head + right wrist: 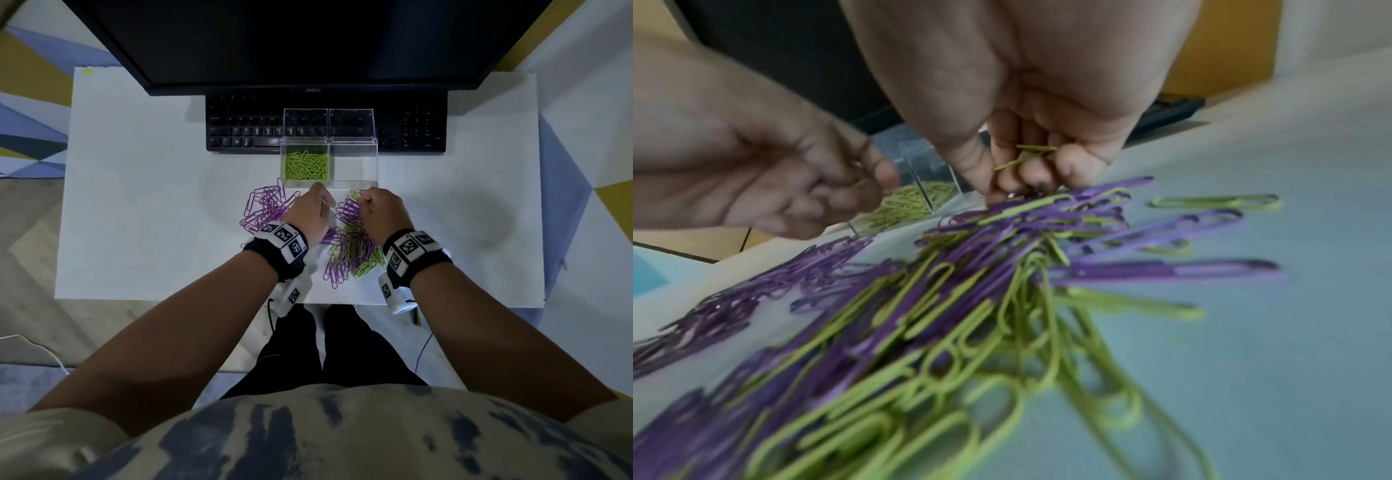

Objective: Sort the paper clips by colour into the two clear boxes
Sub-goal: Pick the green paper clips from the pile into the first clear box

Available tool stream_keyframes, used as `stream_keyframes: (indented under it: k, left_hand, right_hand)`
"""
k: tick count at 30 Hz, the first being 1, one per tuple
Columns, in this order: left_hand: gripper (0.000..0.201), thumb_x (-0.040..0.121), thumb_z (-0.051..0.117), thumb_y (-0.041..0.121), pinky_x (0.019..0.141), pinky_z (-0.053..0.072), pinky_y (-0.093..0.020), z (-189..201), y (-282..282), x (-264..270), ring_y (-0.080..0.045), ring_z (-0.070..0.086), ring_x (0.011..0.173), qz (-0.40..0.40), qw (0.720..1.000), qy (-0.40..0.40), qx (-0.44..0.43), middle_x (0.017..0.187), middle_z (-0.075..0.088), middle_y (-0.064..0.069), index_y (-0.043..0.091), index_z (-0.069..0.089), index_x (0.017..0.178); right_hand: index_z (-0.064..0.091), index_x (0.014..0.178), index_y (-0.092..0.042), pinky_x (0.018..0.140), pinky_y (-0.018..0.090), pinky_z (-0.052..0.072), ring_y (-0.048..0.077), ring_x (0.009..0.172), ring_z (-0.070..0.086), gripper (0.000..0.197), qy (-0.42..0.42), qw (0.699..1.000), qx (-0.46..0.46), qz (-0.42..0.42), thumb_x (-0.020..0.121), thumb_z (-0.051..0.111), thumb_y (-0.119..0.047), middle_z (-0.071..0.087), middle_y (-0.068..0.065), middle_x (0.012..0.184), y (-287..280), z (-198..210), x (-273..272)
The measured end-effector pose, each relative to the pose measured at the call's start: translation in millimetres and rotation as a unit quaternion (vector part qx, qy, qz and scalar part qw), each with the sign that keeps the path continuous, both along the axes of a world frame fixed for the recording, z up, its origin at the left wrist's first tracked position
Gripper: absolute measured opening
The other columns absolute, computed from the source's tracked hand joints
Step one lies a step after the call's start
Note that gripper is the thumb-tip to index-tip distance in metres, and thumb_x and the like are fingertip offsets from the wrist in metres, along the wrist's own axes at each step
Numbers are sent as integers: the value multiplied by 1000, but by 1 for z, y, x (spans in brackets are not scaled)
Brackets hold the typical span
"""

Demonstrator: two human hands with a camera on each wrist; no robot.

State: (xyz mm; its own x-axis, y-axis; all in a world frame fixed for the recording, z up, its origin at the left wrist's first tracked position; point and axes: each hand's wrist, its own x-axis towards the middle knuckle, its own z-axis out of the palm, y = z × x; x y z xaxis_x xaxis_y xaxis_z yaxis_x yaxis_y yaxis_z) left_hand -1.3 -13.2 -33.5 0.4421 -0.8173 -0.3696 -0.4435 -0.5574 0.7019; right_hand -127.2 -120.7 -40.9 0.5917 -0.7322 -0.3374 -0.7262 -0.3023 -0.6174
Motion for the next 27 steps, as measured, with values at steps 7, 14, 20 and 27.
stream_keyframes:
  k: [7, 14, 20, 27]
  left_hand:
    - [16, 97, 38, 17, 63, 49, -37, 2, -27, -19, -28, 59, 73, -124, 983, -129, 24, 89, 63, -9, 13, 46, 111]
    - [25, 96, 41, 12, 58, 42, -33, -7, -36, -23, -33, 63, 80, -168, 962, -199, 87, 96, 67, -10, 19, 47, 119]
    - [25, 94, 47, 10, 61, 46, -36, -10, -37, -22, -32, 64, 84, -192, 952, -203, 127, 97, 65, -10, 13, 45, 119]
    - [24, 95, 45, 21, 74, 56, -41, -8, -31, -9, -27, 64, 84, -159, 966, -134, 152, 97, 64, -9, 8, 45, 116]
  right_hand:
    - [62, 91, -15, 73, 30, 52, 22, 78, 63, 13, -17, 997, 33, -62, 89, 50, -14, 68, 5, 89, -3, -2, -18]
    - [59, 103, -19, 79, 33, 53, 21, 87, 64, 18, 13, 997, 13, -70, 87, 62, -27, 67, 1, 102, -18, -9, -17]
    - [61, 92, -17, 72, 30, 51, 21, 80, 62, 16, 47, 995, 24, -90, 86, 58, -31, 67, 2, 88, -19, -9, -17]
    - [66, 86, -13, 76, 27, 48, 16, 78, 59, 14, 15, 985, 54, -165, 83, 61, -25, 63, -1, 79, -35, -6, -30]
